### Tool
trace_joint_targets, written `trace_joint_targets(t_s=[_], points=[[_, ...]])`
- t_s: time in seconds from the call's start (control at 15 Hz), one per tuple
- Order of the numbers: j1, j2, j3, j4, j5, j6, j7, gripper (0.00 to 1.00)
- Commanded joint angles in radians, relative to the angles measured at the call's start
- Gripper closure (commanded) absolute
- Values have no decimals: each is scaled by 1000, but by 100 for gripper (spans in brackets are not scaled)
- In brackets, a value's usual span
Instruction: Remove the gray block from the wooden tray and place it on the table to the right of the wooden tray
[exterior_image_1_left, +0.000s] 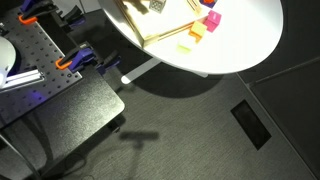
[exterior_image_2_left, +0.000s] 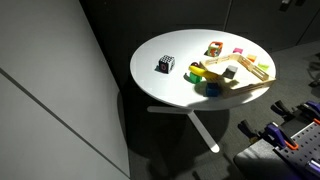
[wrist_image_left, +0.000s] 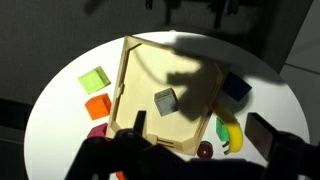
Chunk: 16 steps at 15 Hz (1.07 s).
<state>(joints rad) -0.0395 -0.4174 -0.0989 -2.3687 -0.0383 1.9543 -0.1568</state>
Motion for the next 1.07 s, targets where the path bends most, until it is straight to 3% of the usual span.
trace_joint_targets(t_s=[0.0,0.67,1.0], points=[[7,121,26,67,3,35,40,0],[8,314,24,134,-10,121,-144,0],[7,308,32,106,-1,123,-113,0]])
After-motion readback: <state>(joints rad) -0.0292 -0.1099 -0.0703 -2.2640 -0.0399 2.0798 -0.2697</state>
